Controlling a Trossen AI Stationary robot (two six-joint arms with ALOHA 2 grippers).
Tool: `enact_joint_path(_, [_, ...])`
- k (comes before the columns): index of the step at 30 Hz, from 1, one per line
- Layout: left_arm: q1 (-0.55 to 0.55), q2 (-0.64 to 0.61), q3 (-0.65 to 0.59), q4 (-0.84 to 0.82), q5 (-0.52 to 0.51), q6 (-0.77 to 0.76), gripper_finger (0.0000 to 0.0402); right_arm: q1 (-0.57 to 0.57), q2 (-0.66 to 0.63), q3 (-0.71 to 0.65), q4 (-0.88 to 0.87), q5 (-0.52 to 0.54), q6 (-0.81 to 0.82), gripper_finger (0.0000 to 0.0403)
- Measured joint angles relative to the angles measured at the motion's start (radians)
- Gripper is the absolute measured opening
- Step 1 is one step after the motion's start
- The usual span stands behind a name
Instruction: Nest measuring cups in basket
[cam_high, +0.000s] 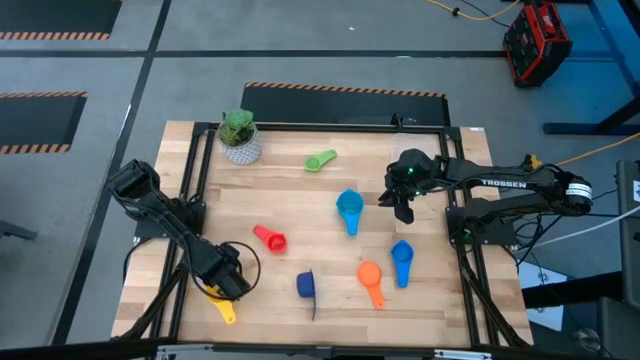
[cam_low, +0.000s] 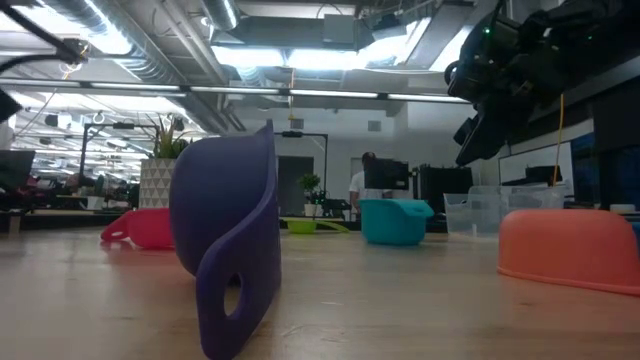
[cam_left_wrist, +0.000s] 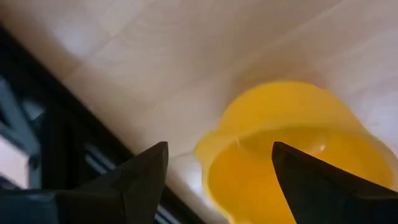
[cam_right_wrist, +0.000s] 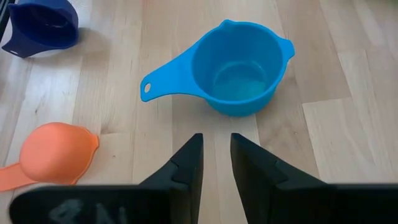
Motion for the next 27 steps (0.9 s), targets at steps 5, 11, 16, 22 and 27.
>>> enact_joint_path(5, [0.0,0.0,-0.052,0.057,0.001,0.002,0.0277,0.0,0.0,0.0,0.0,0.0,0.002,0.0086])
enact_joint_path(11, [0.0,0.0,-0.057,0.075,0.001,0.002,0.0234,0.0,0.0,0.0,0.004,0.0,0.002,0.0086])
enact_joint_path(16, [0.0,0.0,-0.057,0.075,-0.007,0.002,0.0192,0.0,0.0,0.0,0.013,0.0,0.002,0.0086])
enact_joint_path(22, [0.001,0.0,-0.057,0.075,-0.026,0.001,0.0159,0.0,0.0,0.0,0.013,0.0,0.002,0.0086])
enact_joint_path(27, [0.001,0.0,-0.057,0.075,-0.027,0.001,0.0137,0.0,0.0,0.0,0.012,0.001,0.002,0.0086])
